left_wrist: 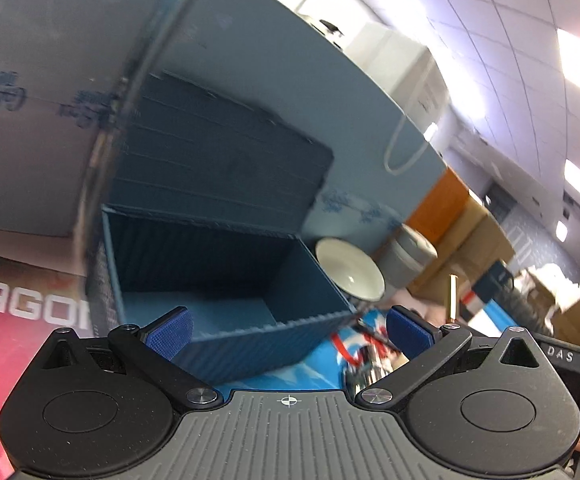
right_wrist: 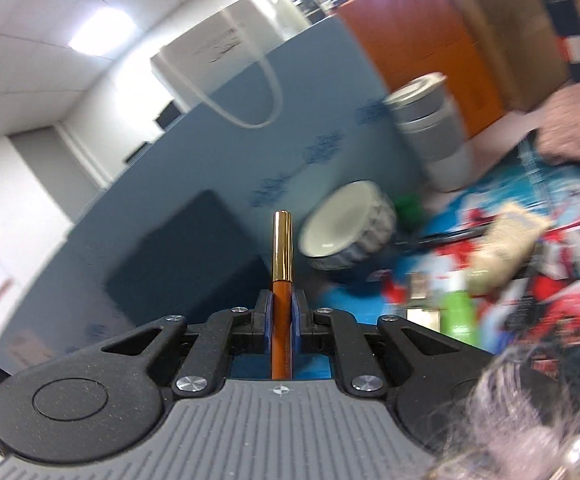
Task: Organize rigid objects
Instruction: 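Carry the orange pen with the right gripper over the blue box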
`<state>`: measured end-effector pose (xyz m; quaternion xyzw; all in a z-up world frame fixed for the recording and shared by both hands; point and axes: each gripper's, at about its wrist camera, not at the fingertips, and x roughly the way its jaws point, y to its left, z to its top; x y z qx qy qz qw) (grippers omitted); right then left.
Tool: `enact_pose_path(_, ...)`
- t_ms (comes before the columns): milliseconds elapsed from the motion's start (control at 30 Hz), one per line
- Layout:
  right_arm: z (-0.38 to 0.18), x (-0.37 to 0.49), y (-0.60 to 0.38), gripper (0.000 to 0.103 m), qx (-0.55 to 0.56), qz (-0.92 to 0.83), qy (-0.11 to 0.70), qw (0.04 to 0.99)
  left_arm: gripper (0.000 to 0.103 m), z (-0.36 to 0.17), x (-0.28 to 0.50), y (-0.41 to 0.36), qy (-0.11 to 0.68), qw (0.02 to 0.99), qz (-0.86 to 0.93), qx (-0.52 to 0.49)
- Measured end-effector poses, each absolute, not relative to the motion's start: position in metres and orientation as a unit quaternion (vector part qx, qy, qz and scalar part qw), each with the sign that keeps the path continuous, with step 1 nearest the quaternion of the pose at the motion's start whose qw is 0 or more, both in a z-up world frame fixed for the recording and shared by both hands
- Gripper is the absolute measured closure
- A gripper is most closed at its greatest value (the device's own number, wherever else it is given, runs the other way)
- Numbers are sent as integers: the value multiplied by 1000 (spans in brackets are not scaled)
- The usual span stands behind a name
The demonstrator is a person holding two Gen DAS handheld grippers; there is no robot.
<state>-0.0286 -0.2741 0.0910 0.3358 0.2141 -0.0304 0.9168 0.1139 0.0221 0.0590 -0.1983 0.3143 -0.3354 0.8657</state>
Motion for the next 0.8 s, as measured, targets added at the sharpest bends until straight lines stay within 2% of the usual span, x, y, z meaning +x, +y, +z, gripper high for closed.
enact_pose_path(267, 86, 47, -257, 93, 415, 24, 217, 884, 0, 60, 125, 67, 286, 881, -254, -278)
enact_pose_path(467, 71, 94, -239, 93, 449, 2, 217, 867, 0, 57, 134, 69, 293, 878, -254, -279)
enact_pose_path(800, 36, 128, -171, 93, 400, -53, 218, 889, 0, 51, 140, 81, 290, 872, -247, -308)
